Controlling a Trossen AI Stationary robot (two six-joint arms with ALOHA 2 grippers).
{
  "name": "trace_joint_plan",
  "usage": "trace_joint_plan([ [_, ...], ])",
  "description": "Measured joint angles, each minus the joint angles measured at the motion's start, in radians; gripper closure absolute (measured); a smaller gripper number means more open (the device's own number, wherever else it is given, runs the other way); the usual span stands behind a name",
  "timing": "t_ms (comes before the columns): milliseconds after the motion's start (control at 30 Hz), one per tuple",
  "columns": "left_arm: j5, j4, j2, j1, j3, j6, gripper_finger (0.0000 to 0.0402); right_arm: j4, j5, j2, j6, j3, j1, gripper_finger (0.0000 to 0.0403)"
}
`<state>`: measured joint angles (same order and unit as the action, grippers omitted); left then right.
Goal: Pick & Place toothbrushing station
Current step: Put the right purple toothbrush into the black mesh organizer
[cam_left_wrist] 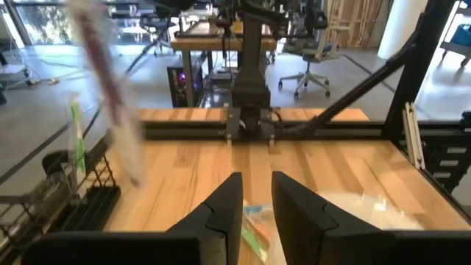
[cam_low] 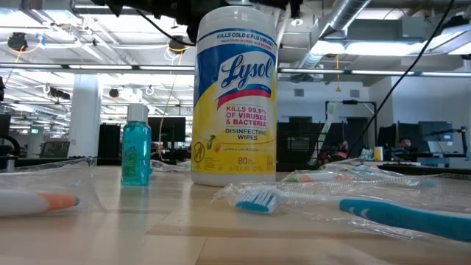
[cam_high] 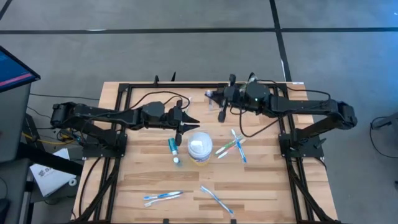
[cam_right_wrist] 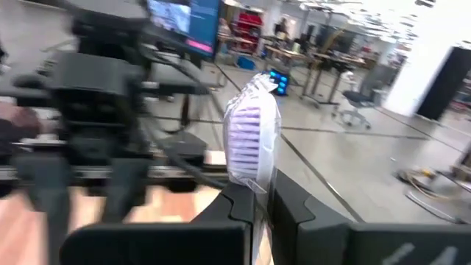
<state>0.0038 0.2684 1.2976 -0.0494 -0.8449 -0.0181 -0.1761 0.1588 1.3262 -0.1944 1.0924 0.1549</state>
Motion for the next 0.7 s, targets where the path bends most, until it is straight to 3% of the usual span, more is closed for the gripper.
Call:
trace_joint_plan([
  [233,0.000,0.007,0.000,-0.002,0.017,0.000,0.0334,-0.051,-0.025,0.000,0.000,-0.063,0.136,0.0398],
  [700,0.000,0.030,0.000,-0.003,0.018,-0.013,0.0334,-0.374,-0.091,0.004,0.048,-0.268,0.391,0.0398],
])
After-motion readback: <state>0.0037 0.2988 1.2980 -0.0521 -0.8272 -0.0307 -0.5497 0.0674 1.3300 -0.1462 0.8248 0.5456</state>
